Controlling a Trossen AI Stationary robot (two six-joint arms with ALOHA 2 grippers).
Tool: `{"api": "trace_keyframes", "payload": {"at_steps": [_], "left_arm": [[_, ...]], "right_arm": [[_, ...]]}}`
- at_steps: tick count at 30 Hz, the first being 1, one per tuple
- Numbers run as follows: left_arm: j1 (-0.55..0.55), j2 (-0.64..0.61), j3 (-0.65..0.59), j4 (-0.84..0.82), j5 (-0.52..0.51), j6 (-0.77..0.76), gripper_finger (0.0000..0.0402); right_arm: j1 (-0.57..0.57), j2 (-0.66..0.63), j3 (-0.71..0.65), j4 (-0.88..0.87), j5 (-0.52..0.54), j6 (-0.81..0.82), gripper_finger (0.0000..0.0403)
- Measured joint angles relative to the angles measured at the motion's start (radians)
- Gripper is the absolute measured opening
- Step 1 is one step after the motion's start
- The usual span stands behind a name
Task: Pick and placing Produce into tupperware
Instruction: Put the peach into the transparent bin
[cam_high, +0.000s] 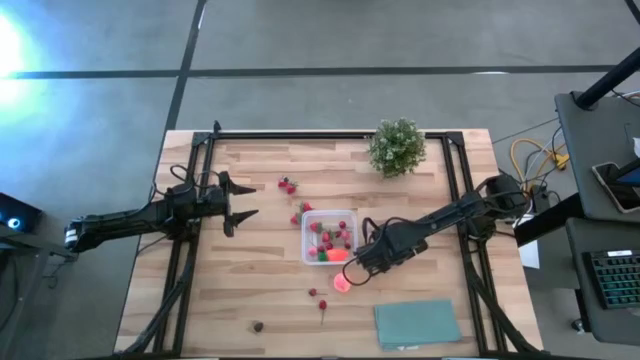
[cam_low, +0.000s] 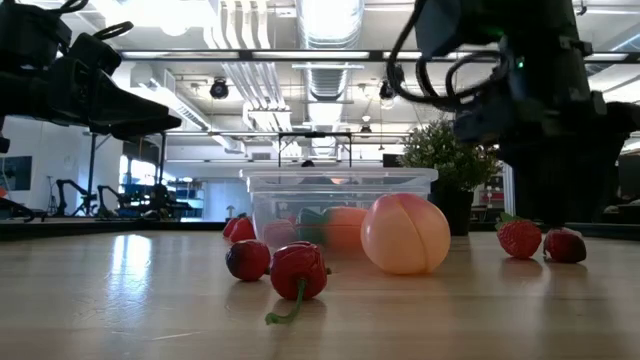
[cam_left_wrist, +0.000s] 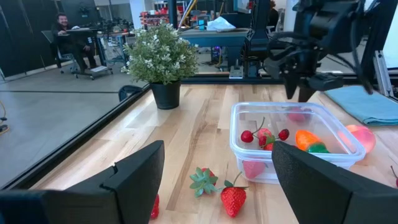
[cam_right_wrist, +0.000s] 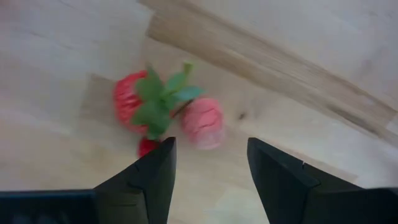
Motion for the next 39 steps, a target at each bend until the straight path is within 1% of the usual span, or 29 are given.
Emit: {"api": "trace_keyframes", "payload": {"at_steps": [5, 12, 20, 25, 29, 39], "left_arm": [[0.0, 0.0, 0.0, 0.0, 0.0, 0.0, 0.0283], [0.0, 0.0, 0.0, 0.0, 0.0, 0.0, 0.0283], [0.0, 0.0, 0.0, 0.0, 0.0, 0.0, 0.0283], [0.0, 0.0, 0.0, 0.0, 0.0, 0.0, 0.0283], [0.0, 0.0, 0.0, 0.0, 0.0, 0.0, 0.0283], [0.0, 0.0, 0.0, 0.0, 0.0, 0.0, 0.0283]], "right_arm": [[-0.011, 0.0, -0.039, 0.019, -0.001, -0.01, 0.0187], [-0.025, 0.0, -0.081, 0.149, -0.03, -0.048, 0.0182], [-0.028, 0.0, -0.103, 0.155, -0.03, -0.036, 0.0147], [-0.032, 0.0, -0.08, 0.153, 0.018, -0.043, 0.0132], [-0.047, 0.0, -0.078, 0.151, 0.021, -0.043, 0.0138], [-0.084, 0.0, -0.077, 0.157, 0.022, -0.043, 0.0172]]}}
